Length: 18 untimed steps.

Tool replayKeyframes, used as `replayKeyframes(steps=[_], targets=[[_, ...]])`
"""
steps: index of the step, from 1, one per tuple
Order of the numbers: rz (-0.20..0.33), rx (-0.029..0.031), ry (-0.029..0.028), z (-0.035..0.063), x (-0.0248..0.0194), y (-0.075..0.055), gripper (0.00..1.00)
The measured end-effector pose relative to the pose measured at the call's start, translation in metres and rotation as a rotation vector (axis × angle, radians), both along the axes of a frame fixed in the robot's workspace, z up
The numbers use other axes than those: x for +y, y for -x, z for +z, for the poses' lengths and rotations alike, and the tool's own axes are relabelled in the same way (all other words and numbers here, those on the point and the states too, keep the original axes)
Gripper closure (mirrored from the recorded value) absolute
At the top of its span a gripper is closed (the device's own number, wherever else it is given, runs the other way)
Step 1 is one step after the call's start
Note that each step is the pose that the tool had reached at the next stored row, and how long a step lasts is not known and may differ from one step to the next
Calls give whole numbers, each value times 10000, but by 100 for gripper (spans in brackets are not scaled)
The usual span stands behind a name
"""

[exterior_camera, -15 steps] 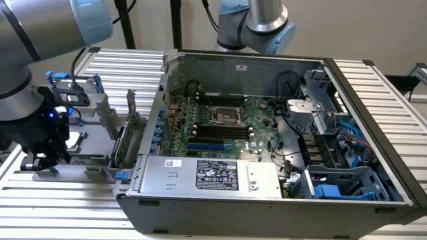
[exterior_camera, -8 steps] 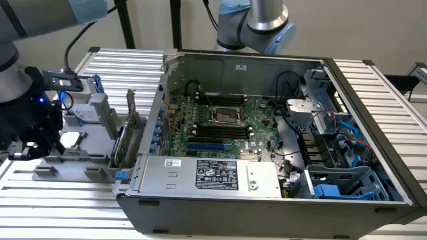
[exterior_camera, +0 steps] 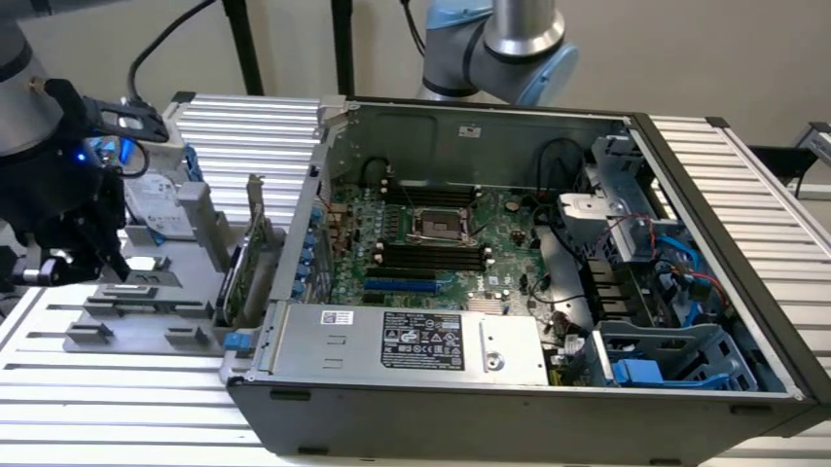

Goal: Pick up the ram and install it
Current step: 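Pick up the ram and move it above insertion slot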

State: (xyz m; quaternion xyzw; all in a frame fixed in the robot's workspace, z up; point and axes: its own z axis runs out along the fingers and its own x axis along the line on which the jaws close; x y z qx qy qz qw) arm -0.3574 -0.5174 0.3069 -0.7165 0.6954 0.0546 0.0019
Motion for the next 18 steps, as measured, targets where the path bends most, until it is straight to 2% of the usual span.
replayKeyframes(steps=[14,18], targets=[[8,1,-133,609,0,-578,86],[9,0,-211,746,0,-761,86]])
